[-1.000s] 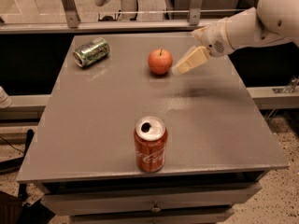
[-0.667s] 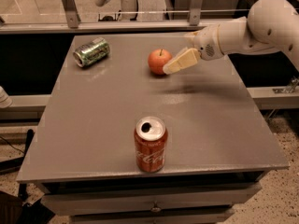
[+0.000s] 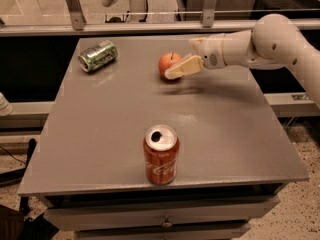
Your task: Move apple near coke can
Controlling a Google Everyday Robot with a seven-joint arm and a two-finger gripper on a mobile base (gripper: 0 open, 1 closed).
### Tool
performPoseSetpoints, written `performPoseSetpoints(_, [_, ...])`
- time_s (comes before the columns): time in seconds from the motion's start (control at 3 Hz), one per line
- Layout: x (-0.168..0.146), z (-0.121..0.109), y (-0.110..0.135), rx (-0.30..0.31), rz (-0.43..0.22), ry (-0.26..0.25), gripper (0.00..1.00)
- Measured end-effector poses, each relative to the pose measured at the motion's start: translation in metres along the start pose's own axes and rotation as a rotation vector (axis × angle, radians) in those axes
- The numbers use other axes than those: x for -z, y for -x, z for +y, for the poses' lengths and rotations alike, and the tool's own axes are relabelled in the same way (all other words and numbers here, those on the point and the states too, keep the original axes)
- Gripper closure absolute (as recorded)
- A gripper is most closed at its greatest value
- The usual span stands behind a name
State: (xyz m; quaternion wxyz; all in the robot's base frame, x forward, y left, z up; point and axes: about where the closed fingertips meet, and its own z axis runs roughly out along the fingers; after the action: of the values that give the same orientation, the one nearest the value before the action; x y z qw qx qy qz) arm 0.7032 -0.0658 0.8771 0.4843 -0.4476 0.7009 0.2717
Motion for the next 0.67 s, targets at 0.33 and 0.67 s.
performPoseSetpoints(0.33, [-0.014,0.007,-0.009,-0.041,-0.006,0.021,0.17])
performPoseSetpoints(0.67, [-0.025,0.015,-0.018,-0.100,0.002,0.042,0.41])
